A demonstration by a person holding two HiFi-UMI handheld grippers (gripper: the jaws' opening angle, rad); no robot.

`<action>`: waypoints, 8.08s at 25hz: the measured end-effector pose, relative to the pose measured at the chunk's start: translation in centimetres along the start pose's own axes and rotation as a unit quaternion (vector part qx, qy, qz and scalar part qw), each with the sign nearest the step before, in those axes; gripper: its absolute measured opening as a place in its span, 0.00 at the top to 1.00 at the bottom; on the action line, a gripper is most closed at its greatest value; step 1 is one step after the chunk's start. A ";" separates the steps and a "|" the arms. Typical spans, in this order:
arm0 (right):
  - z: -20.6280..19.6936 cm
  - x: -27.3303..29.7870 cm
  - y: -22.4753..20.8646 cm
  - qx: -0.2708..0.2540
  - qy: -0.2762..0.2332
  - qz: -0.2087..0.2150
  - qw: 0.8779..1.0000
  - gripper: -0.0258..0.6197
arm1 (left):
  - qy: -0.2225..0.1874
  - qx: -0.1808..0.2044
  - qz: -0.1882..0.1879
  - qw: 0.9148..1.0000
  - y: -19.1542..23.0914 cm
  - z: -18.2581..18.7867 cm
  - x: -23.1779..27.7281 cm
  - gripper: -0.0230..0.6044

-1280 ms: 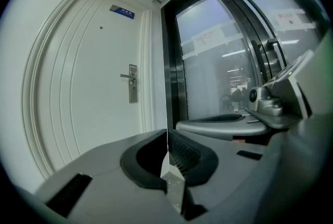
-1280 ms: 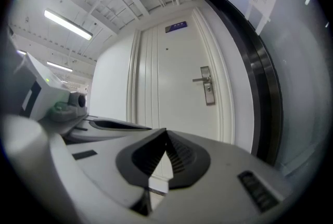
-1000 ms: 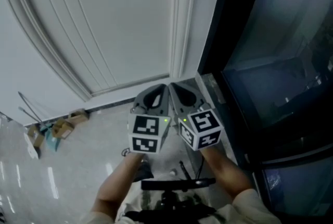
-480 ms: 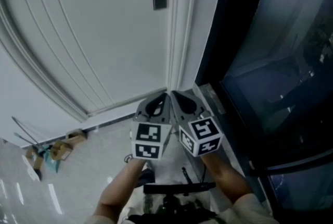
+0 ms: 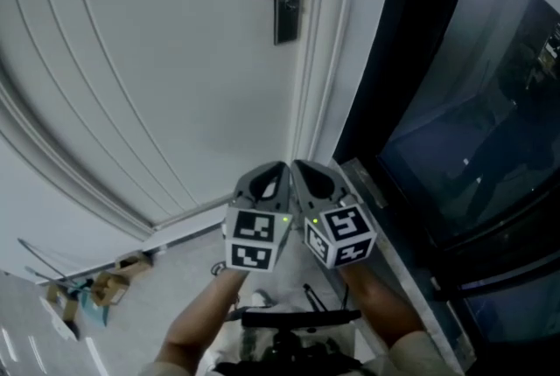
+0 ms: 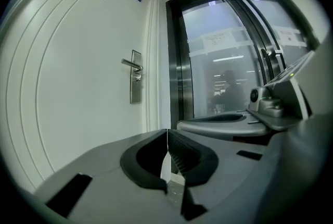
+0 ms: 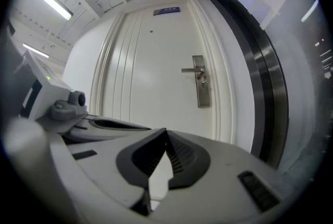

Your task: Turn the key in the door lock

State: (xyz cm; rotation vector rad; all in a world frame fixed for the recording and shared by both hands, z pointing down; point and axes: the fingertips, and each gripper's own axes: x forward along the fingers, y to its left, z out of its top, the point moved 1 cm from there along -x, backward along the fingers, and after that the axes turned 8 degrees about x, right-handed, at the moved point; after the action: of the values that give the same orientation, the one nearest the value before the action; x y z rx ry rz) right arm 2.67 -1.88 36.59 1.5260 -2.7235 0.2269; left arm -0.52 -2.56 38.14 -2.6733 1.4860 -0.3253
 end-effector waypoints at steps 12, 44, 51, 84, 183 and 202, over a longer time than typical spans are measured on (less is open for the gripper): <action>1.6 5.4 0.4 -0.036 -0.007 -0.022 0.999 0.95 | -0.022 0.003 -0.018 1.000 5.2 0.6 2.3 0.94; 15.4 20.3 -12.5 -0.397 -0.061 0.032 0.915 0.88 | -0.037 -0.019 0.089 0.995 12.8 9.2 21.0 0.94; 18.0 22.9 -13.1 -0.504 -0.071 0.000 0.861 0.84 | -0.038 -0.009 0.086 0.996 14.0 9.5 22.1 0.94; 20.1 28.3 -17.0 -0.070 0.002 0.039 0.997 0.92 | -0.069 0.008 0.012 0.998 18.2 9.7 23.0 0.94; 19.2 28.7 -15.6 -0.621 0.056 -0.043 0.781 0.86 | -0.073 -0.003 0.017 0.997 17.9 9.4 22.7 0.94; 20.8 28.5 -16.8 -0.062 0.013 0.054 0.997 0.91 | -0.071 0.001 0.010 0.997 17.2 9.5 22.9 0.94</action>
State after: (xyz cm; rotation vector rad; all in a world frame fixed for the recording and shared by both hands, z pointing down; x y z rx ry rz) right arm 3.26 -37.37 20.35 1.3372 -2.7445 0.0761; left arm -1.11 -31.50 29.63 -2.6167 1.4691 -0.1318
